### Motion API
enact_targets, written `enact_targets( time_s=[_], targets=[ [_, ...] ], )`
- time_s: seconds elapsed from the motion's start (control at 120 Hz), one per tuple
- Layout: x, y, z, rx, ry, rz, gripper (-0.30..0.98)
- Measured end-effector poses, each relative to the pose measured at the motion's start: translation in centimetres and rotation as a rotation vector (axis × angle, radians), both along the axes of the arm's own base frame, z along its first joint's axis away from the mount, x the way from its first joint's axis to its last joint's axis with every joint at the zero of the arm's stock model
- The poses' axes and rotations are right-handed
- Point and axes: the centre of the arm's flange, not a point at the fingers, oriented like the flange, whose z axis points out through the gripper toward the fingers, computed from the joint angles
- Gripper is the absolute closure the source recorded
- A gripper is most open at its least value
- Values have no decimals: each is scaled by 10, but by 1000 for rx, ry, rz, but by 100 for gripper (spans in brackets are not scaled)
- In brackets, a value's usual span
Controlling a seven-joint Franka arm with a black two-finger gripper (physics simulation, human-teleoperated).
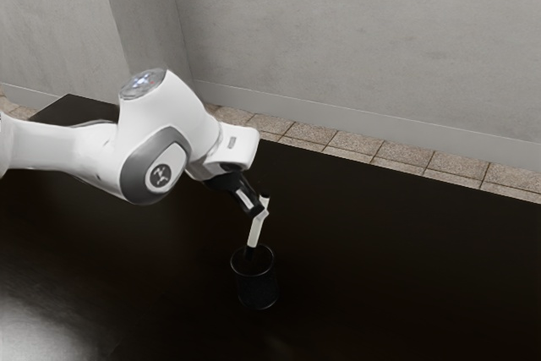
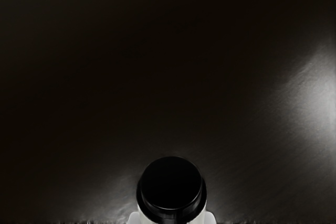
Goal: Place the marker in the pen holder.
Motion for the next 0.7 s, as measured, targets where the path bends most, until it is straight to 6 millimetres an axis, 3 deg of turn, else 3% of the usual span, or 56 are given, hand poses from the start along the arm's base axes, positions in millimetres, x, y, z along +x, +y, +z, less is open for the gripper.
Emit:
enact_targets(
  time_s=[0.058,0.258,0.417,0.475,0.55,0.583,0.642,0.7],
  targets=[
    [0,0,-3,-2,5,2,68],
    [-1,-2,-6,-12,15,0,28],
    [8,1,0,-20,44,2,14],
    [37,28,10,-45,91,56,10],
    [120,67,79,-12,95,103,7],
    [141,89,106,12,102,138,6],
    [154,134,144,50,119,224,5],
    [145,185,167,75,162,331,4]
  ],
)
